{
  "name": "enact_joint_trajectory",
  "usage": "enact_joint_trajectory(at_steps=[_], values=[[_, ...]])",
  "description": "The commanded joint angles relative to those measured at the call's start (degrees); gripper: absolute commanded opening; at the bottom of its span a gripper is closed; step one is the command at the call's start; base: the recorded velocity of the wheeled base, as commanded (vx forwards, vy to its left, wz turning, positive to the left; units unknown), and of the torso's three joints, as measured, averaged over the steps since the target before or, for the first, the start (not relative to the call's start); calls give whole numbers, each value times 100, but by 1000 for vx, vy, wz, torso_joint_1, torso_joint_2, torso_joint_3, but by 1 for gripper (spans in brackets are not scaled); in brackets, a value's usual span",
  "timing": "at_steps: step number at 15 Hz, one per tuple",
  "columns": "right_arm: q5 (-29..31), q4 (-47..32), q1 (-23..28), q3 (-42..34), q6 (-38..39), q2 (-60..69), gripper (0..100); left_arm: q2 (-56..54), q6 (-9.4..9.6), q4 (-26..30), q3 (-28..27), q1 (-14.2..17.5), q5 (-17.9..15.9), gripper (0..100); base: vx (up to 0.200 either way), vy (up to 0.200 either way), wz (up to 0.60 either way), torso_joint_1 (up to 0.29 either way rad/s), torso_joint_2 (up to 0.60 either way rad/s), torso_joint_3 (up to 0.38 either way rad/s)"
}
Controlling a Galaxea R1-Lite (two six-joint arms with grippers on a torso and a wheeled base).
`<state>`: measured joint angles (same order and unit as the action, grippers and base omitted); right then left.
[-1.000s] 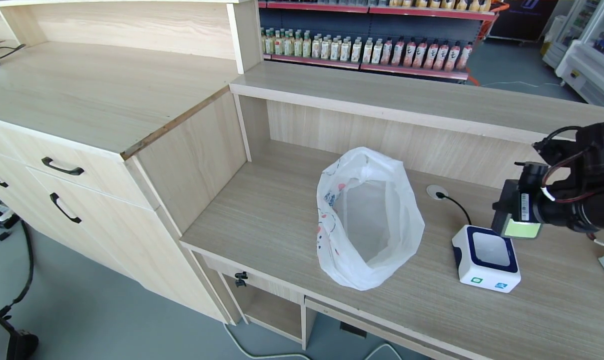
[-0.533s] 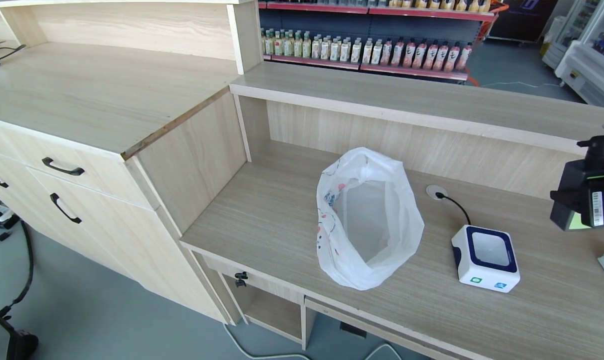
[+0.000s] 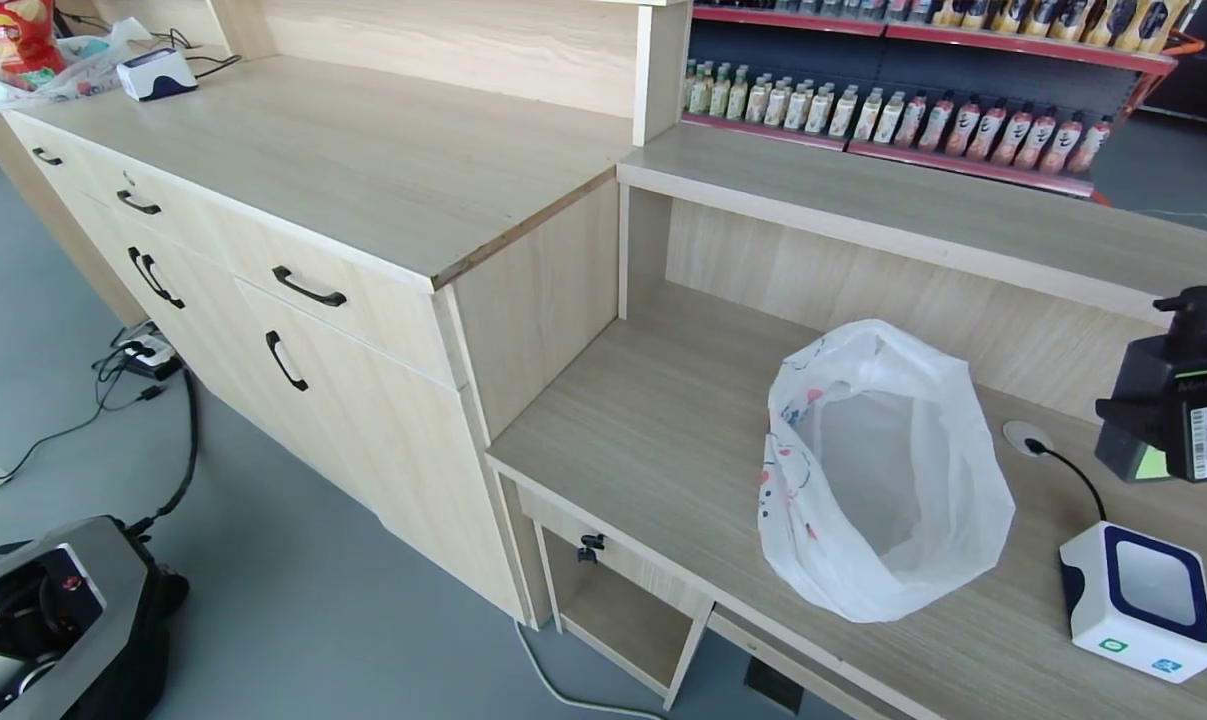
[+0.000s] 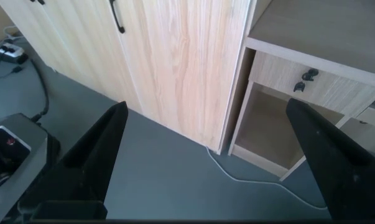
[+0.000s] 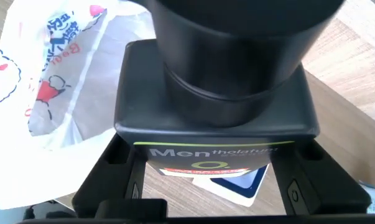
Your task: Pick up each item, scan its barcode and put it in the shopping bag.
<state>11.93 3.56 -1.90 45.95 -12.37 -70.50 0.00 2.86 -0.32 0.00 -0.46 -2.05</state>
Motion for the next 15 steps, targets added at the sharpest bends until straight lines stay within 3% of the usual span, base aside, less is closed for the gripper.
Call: enact_joint_trajectory(at_steps=[1,3,5,10,15], values=[[-16,268,-3,-191,148,-377,0,0,4,-3,0,2,3,100,0,0,0,0,0,0],[-235,1516,-284,-411,314,-1177,0,0,4,-3,0,2,3,100,0,0,0,0,0,0],[-842,2509,-355,-525,314,-1757,0,0,4,-3,0,2,-6,100,0,0,0,0,0,0],[-1114,2799,-724,-912,271,-2223,0,0,4,-3,0,2,3,100,0,0,0,0,0,0],[-1114,3836,-935,-1422,262,-2741,0,0,-5,-3,0,2,-6,100,0,0,0,0,0,0]])
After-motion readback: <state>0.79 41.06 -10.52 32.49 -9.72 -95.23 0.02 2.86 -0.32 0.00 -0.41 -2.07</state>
